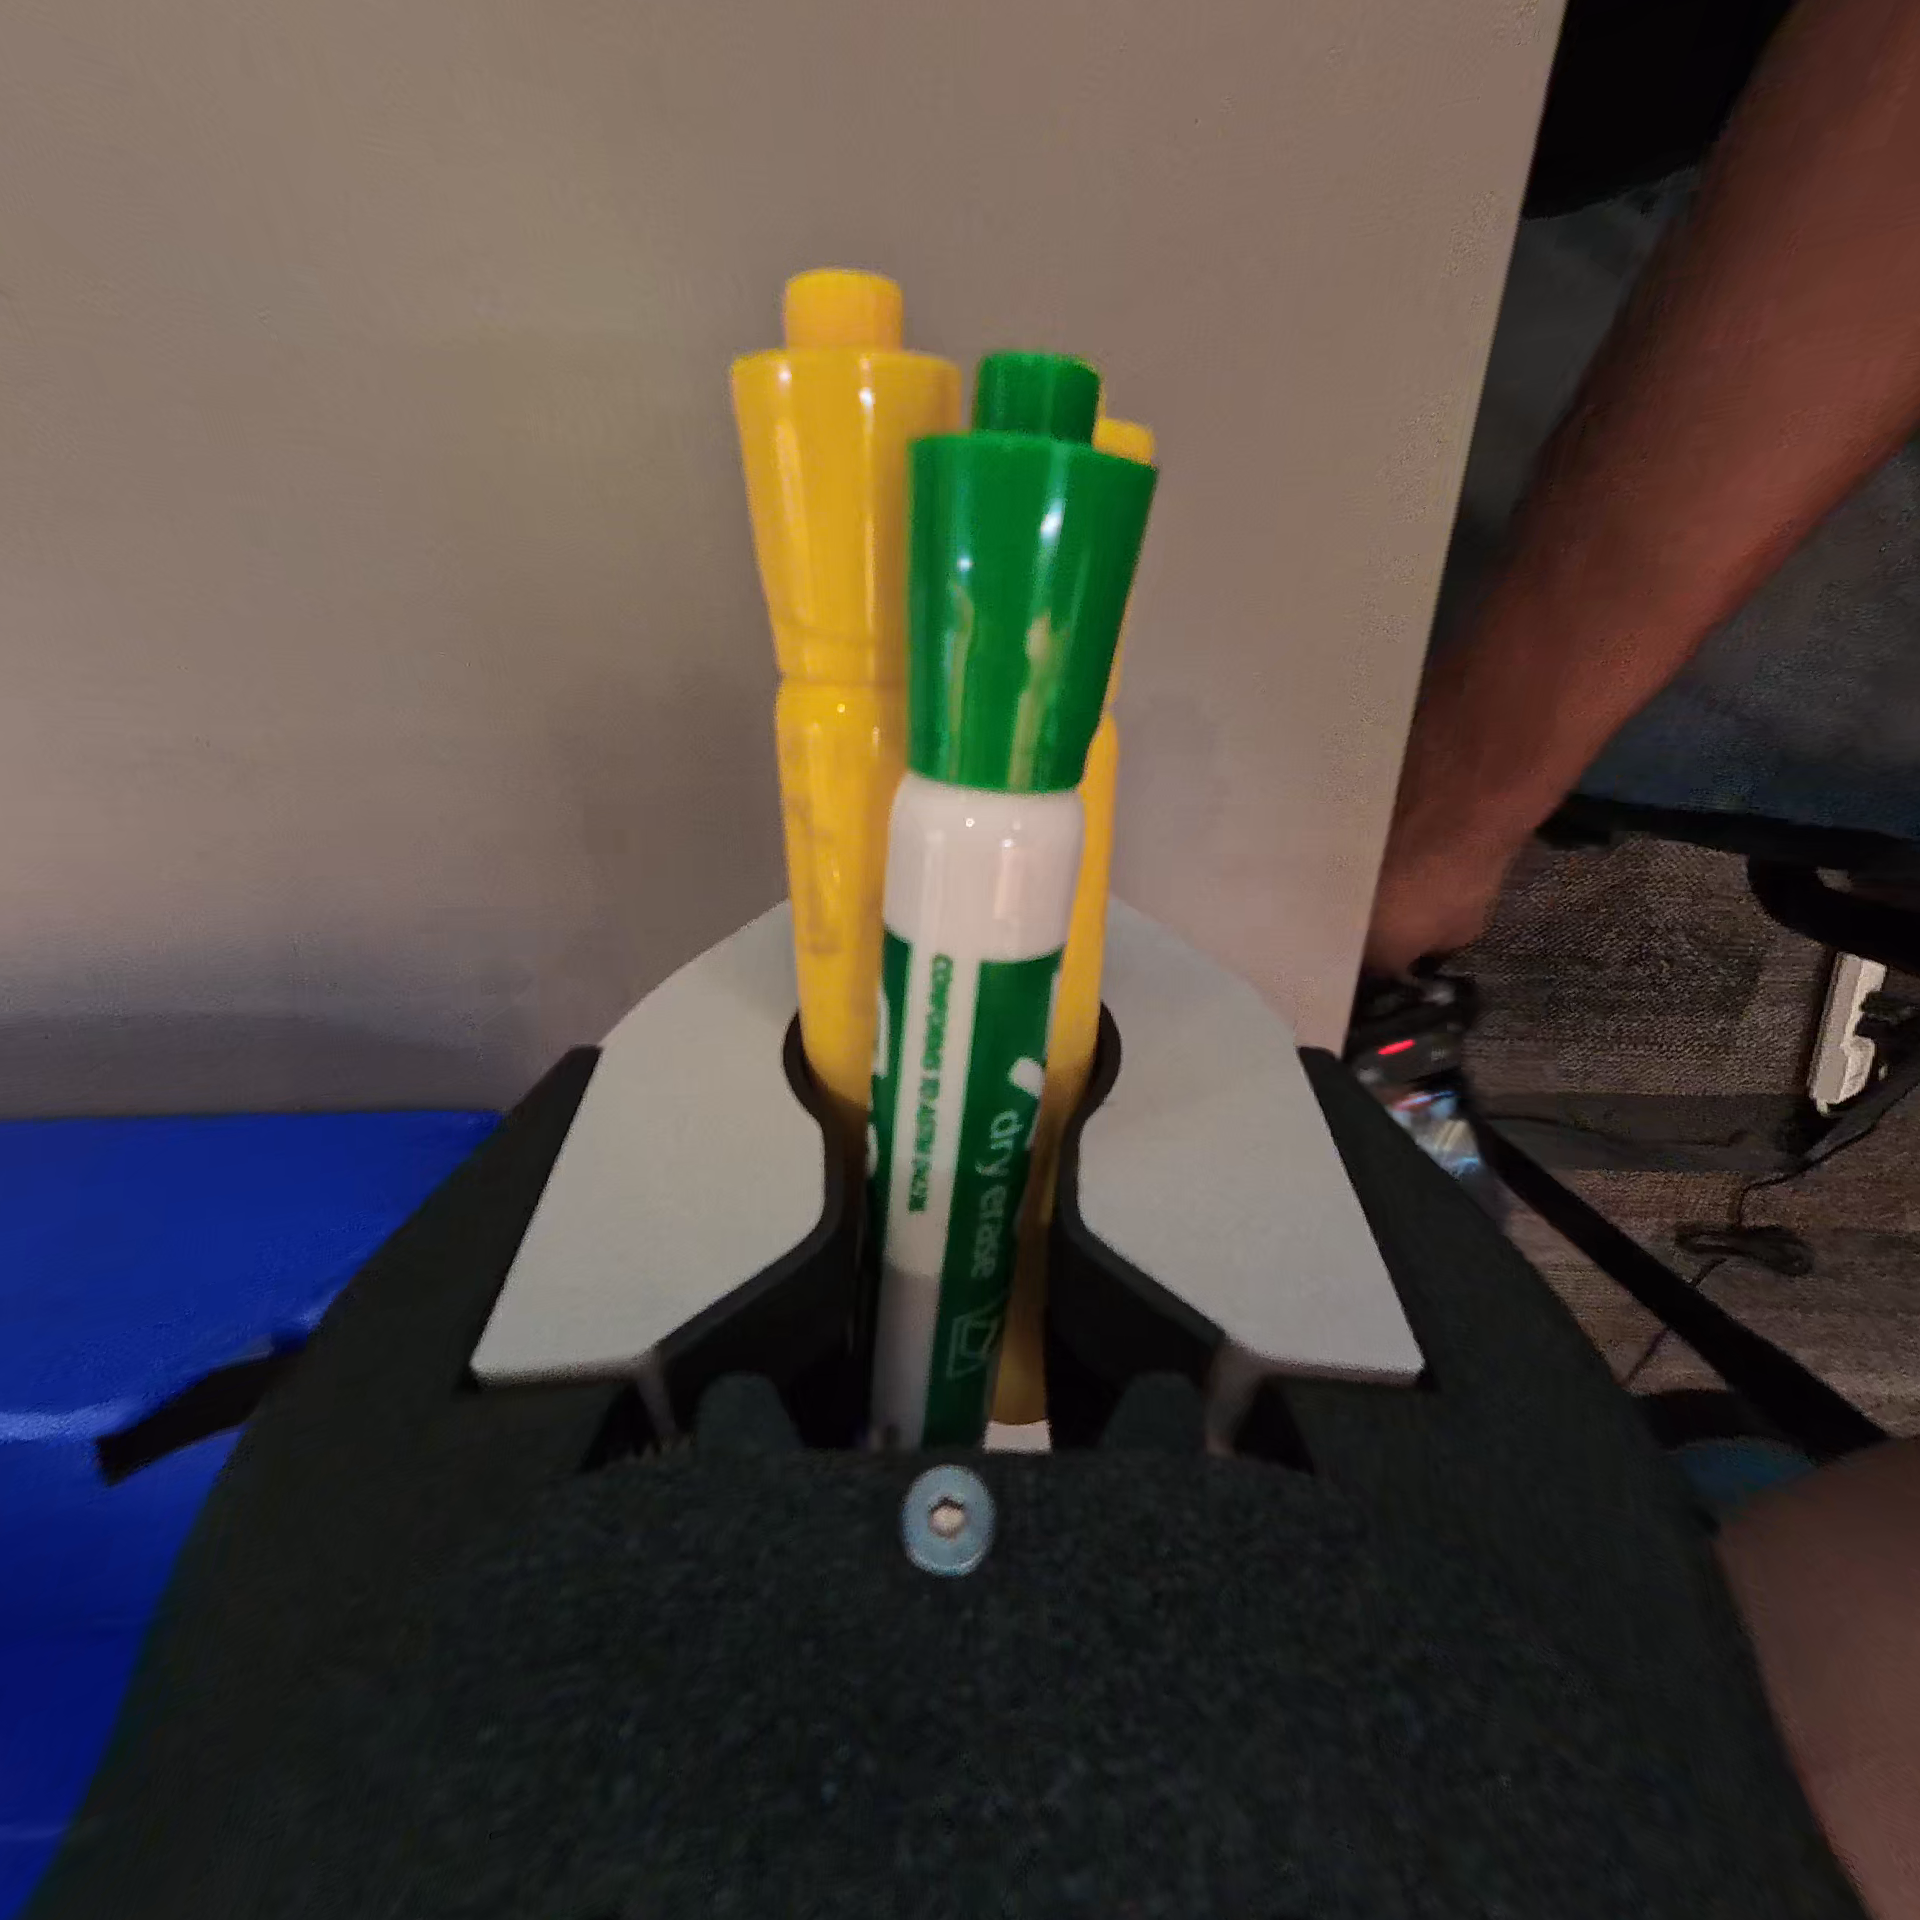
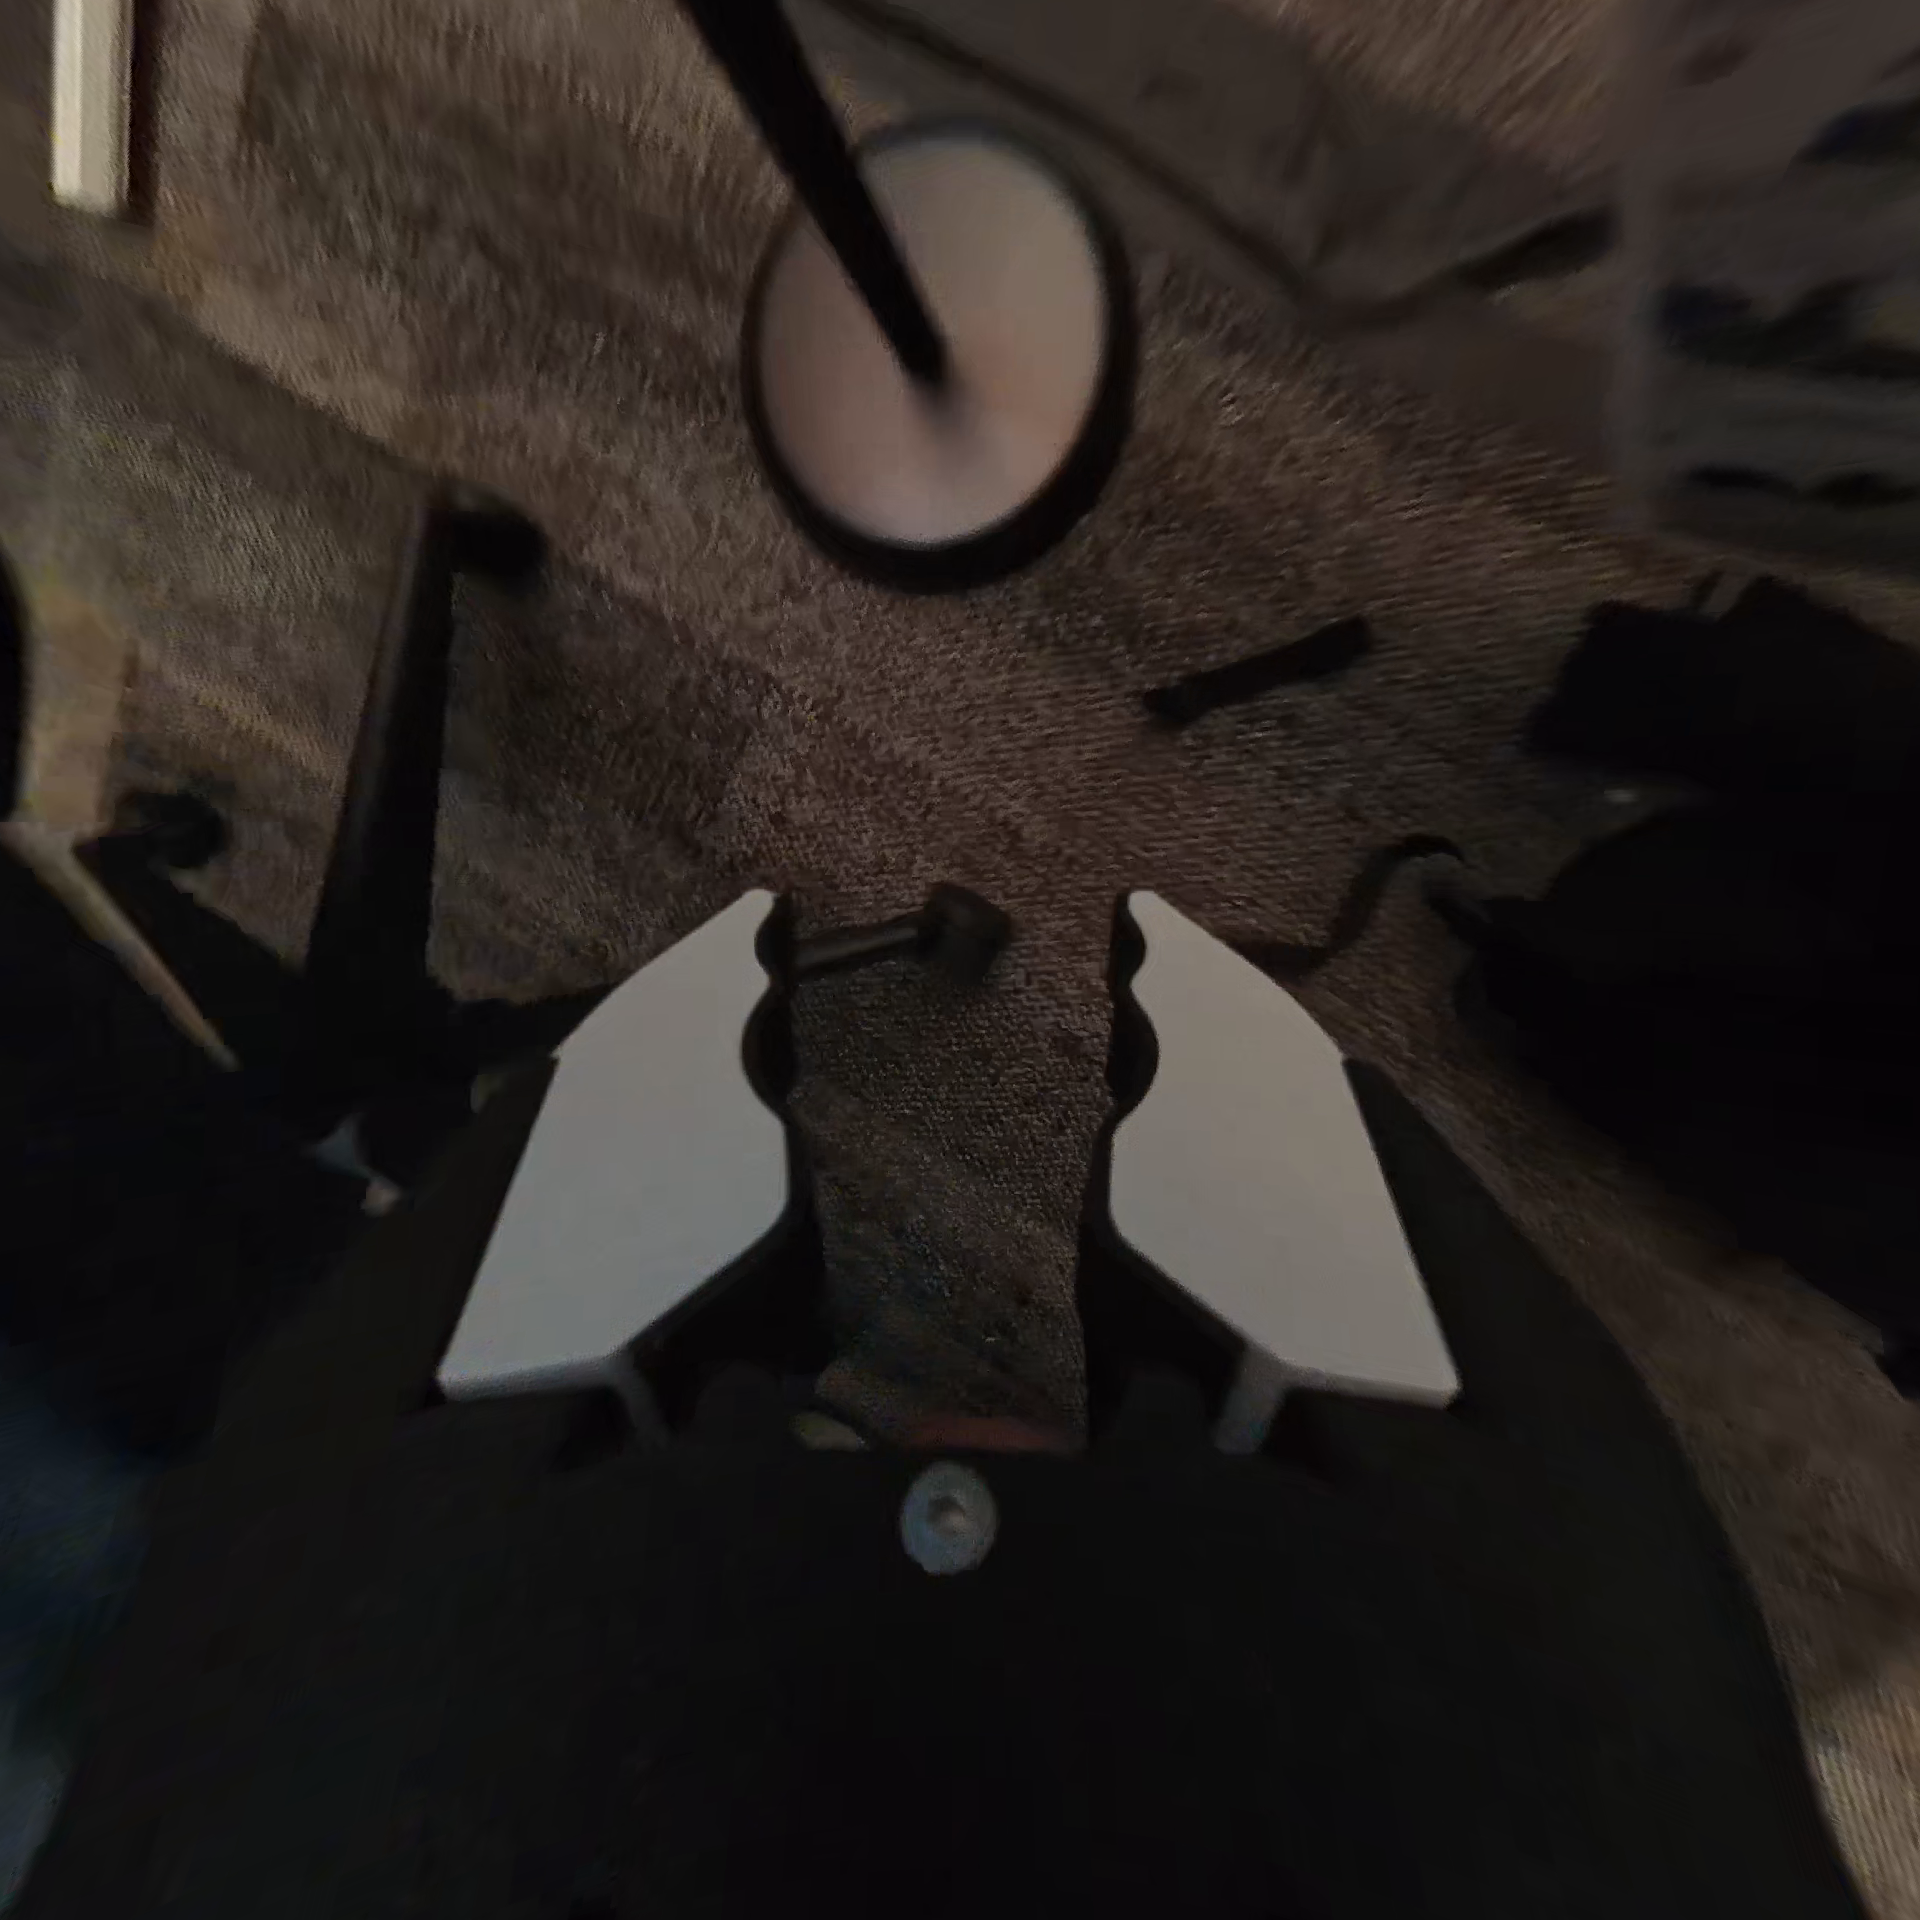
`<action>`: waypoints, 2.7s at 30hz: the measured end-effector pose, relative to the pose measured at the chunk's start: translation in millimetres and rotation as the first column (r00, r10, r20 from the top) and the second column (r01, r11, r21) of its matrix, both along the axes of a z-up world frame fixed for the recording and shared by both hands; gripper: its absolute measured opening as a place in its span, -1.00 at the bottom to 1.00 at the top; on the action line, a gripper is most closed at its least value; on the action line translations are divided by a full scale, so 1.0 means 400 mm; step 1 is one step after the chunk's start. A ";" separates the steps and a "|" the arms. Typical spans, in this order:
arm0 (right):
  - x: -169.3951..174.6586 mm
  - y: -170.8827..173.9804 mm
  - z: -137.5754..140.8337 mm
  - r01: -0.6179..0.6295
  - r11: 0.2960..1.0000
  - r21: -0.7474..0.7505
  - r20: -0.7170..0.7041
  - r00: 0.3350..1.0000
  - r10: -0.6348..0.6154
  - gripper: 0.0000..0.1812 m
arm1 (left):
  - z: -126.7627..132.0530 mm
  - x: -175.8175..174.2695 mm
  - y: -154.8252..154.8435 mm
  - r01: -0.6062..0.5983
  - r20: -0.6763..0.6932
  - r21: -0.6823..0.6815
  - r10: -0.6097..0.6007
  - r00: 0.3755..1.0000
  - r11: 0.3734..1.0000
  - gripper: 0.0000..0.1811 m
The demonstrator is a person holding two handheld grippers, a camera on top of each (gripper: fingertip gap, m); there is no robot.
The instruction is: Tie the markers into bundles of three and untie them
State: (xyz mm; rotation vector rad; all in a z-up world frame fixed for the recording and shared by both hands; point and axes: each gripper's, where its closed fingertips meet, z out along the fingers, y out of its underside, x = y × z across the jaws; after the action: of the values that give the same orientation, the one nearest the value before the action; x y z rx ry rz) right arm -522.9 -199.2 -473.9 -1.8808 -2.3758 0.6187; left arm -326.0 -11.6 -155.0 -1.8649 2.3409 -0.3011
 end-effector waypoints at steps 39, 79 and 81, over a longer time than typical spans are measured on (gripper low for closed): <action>-0.160 0.032 -0.854 0.934 -0.006 -0.357 0.606 0.227 -0.762 -0.99 | -0.045 -0.051 0.016 0.360 -0.011 0.078 -0.360 0.933 0.930 -0.54; 1.237 0.624 0.786 0.931 0.296 0.212 -0.323 0.353 -0.878 -0.99 | -0.006 0.276 0.146 0.064 -0.089 0.048 -0.059 0.994 0.997 -0.55; 1.229 0.685 0.778 0.947 0.271 0.172 -0.296 0.313 -0.903 -0.99 | -0.013 0.286 0.164 0.052 -0.084 0.047 -0.048 0.995 0.998 -0.55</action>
State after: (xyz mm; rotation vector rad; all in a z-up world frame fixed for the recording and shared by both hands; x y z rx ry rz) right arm -31.3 74.8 -162.5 -2.4379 -0.7650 0.1722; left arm -211.7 53.9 -160.1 -1.8329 2.4287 -0.1726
